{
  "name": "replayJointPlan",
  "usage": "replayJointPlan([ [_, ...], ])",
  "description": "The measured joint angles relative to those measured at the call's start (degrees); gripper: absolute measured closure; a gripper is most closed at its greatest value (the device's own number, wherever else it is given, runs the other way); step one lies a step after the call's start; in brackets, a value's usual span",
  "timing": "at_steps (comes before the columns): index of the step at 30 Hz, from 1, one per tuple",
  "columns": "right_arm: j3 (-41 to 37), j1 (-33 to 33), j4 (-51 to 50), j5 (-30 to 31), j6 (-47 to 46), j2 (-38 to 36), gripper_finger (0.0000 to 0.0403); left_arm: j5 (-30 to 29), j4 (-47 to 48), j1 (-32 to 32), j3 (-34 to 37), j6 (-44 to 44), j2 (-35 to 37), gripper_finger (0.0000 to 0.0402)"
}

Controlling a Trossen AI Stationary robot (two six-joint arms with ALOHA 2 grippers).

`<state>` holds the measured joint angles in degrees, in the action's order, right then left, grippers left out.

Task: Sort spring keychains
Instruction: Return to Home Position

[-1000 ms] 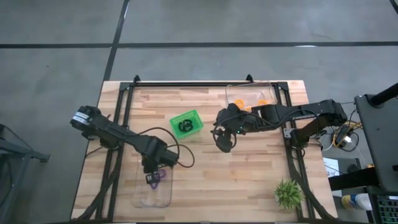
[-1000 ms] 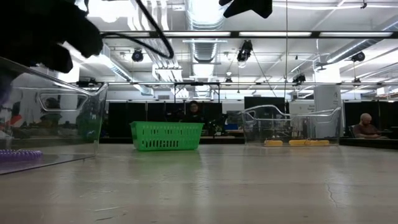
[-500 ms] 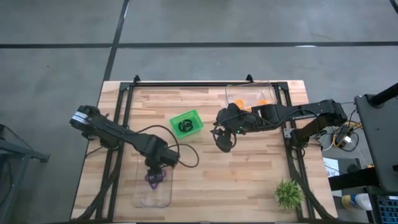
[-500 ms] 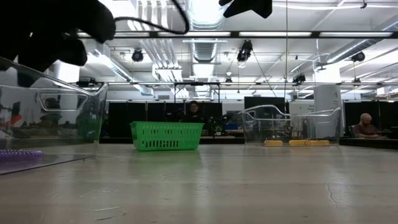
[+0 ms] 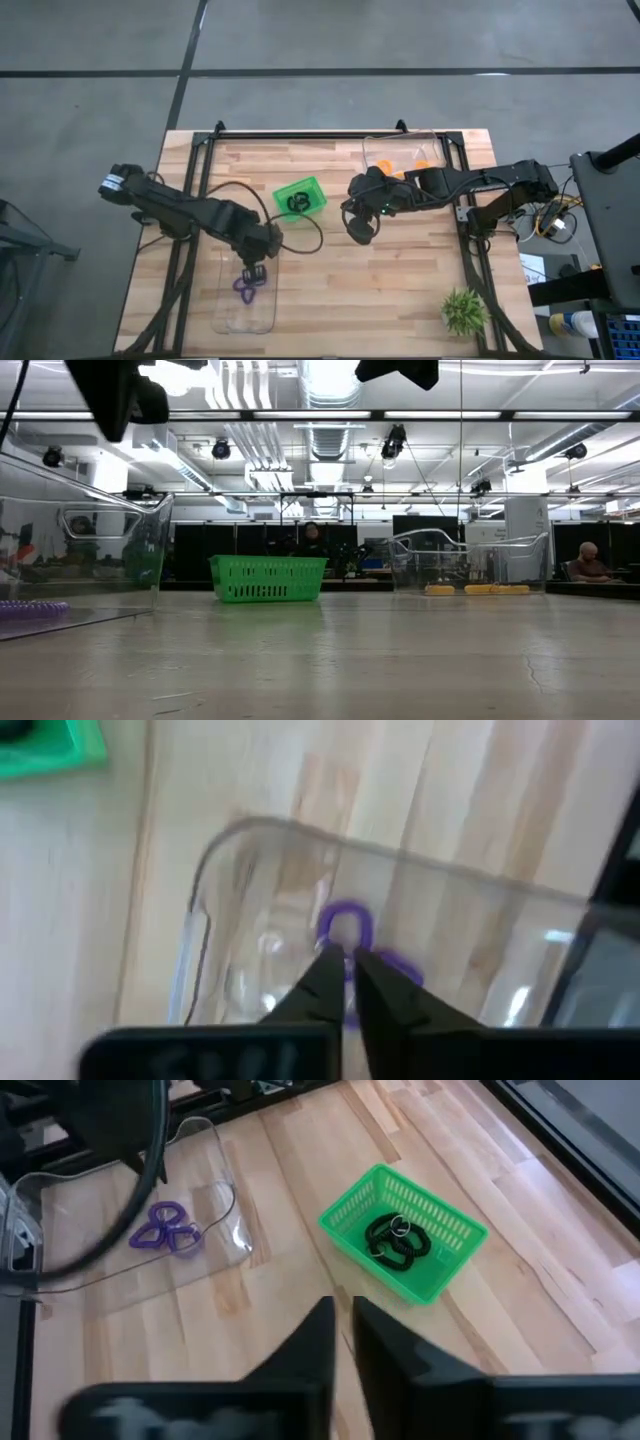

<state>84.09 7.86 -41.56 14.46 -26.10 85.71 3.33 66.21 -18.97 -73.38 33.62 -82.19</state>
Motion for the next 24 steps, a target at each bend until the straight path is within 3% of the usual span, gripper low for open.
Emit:
replayJointPlan([
  [7, -0.11, -1.08, 6.29, -1.45, 4.08, -0.03, 0.0394, -1.43, -14.03, 2.95, 1.41, -1.96, 6.0, 0.04],
  [16, -0.13, -3.76, 12.73, -2.47, 12.0, -0.91, 0.0394, -15.88, -29.64, 6.28, 1.53, -4.05, 17.48, 0.0401],
  [24, -0.13, -6.06, 17.12, -4.66, 19.52, -4.05, 0.0394, -17.39, -40.58, 7.36, 1.55, -12.99, 28.04, 0.0401],
])
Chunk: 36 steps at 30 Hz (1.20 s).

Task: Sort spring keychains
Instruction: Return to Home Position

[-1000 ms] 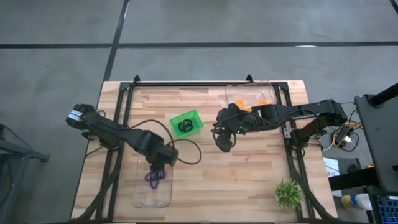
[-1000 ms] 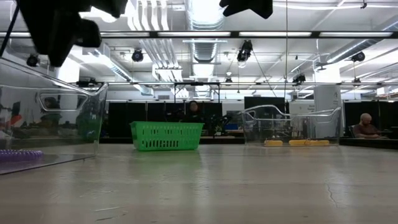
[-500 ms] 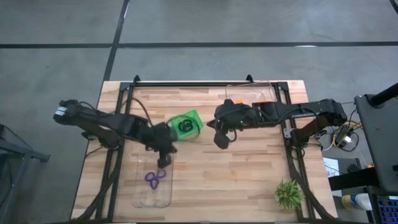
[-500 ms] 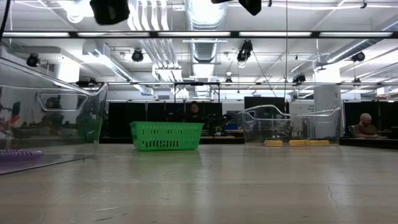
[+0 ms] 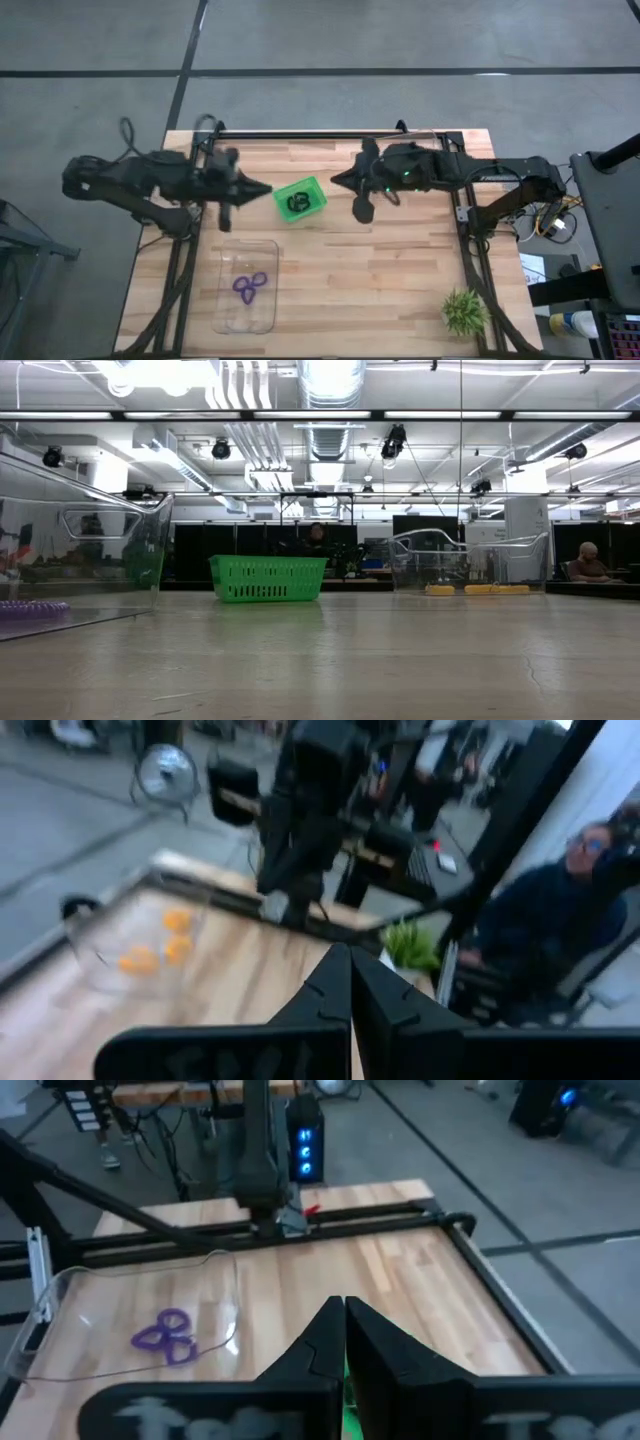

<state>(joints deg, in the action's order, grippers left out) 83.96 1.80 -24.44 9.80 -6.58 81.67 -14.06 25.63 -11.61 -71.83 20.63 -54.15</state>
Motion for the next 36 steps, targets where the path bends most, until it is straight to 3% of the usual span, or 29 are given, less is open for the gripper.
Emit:
replayJointPlan([
  [3, 0.0, -0.93, -0.2, 0.25, 0.78, -2.59, 0.0394, -3.02, -0.22, 0.02, 0.0, -1.59, 3.19, 0.0401],
  [7, 0.0, -1.11, -2.29, 9.26, 1.58, -7.36, 0.0394, -8.95, 0.39, 0.02, 0.0, -7.04, 6.56, 0.0401],
  [12, 0.02, -1.12, -8.78, 15.8, 13.11, -14.04, 0.0394, -13.84, 3.26, 0.02, 0.0, -17.14, 9.85, 0.0401],
  [17, -0.84, -0.93, -15.65, 13.34, 10.75, -20.05, 0.0394, -13.89, 5.89, 0.02, 0.37, -17.58, 12.13, 0.0401],
  [24, -6.04, -0.93, -15.69, -0.99, 13.26, -26.11, 0.0394, -13.38, 6.33, 0.02, 2.44, -20.11, 13.55, 0.0401],
  [32, -16.36, -0.95, -14.53, -1.95, 11.23, -31.86, 0.0394, -12.84, 5.35, 0.02, 9.35, -20.54, 15.65, 0.0401],
  [36, -23.77, -0.96, -7.5, -2.06, 11.19, -35.88, 0.0394, -12.69, 1.71, 0.02, 14.39, -18.7, 17.98, 0.0401],
])
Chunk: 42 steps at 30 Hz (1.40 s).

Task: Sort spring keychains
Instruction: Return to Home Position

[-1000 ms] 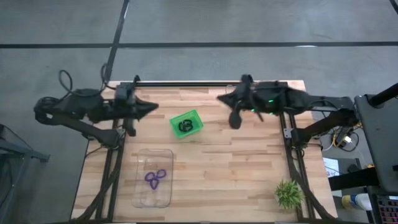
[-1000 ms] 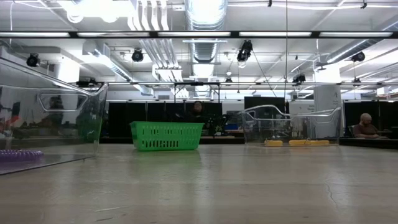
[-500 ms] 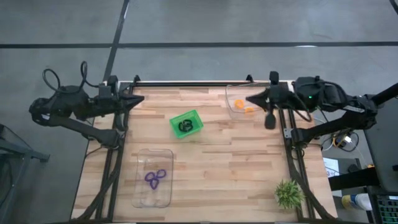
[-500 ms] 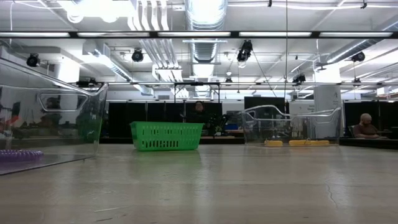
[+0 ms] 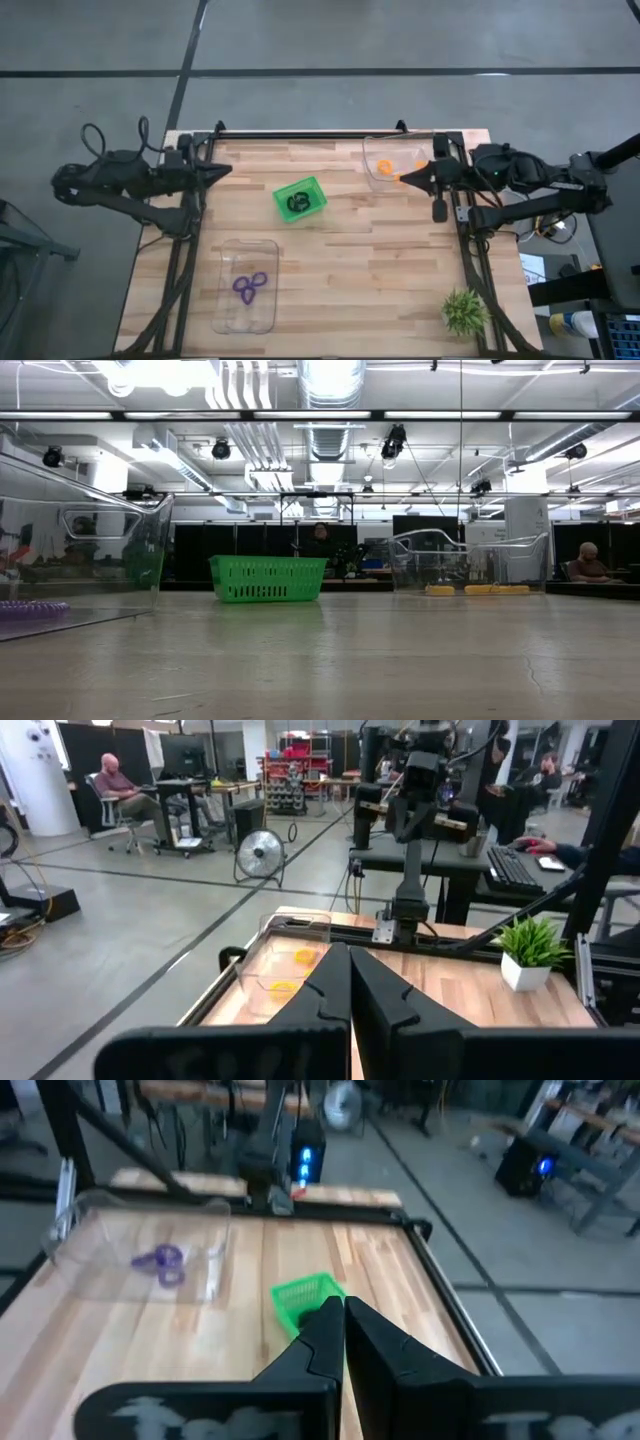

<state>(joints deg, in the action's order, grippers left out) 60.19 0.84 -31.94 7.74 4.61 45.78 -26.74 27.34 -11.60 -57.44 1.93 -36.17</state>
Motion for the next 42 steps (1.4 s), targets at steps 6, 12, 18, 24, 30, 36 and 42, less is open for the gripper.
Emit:
replayJointPlan([
  [6, -10.88, 0.02, 8.5, -0.43, -1.56, -8.43, 0.0394, 0.45, -7.81, 0.0, 8.32, 0.06, 6.05, 0.0401],
  [12, -19.45, 0.02, 9.89, -0.48, -4.95, -18.0, 0.0394, 0.64, -13.88, 0.0, 16.23, 1.0, 12.59, 0.0401],
  [18, -26.88, 0.02, 10.35, -0.53, -7.66, -26.87, 0.0394, 1.42, -21.51, -0.01, 25.74, 1.18, 17.35, 0.0401],
  [24, -32.65, 0.02, 11.03, -1.83, -9.19, -33.43, 0.0394, 4.24, -30.39, 0.0, 36.26, 3.05, 21.11, 0.0401],
  [30, -38.0, 0.02, 16.07, -1.99, -8.72, -37.92, 0.0394, 7.37, -38.45, 0.0, 45.2, 6.52, 23.72, 0.0401],
  [36, -44.0, 0.02, 20.33, -2.11, -9.51, -40.8, 0.0394, 10.46, -43.44, 0.0, 51.14, 7.75, 25.33, 0.0401],
  [42, -50.54, 0.02, 26.13, -2.29, -12.04, -42.66, 0.0394, 10.68, -46.69, -0.01, 54.46, 9.3, 26.27, 0.0401],
])
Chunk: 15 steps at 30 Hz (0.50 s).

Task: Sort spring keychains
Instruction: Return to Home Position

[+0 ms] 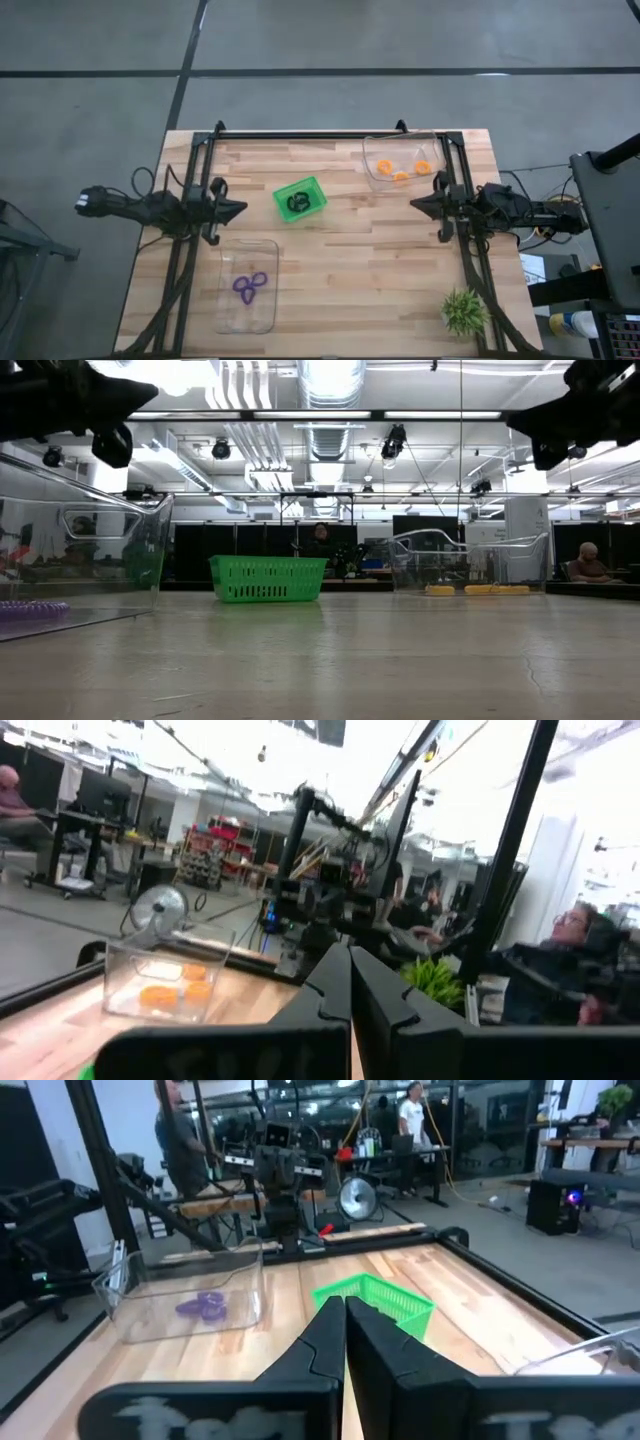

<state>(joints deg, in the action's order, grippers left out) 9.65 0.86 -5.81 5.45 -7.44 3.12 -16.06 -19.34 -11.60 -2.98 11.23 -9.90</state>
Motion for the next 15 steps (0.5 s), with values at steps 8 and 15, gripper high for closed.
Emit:
replayJointPlan([
  [8, -6.9, -0.02, 8.47, -0.04, -1.21, -0.51, 0.0394, 0.38, -3.21, 0.01, 2.4, -1.84, 1.03, 0.0401],
  [15, -9.16, 0.0, 9.23, 0.07, -2.52, -0.38, 0.0394, 0.46, -2.67, 0.01, 2.46, -3.65, 1.16, 0.0401],
])
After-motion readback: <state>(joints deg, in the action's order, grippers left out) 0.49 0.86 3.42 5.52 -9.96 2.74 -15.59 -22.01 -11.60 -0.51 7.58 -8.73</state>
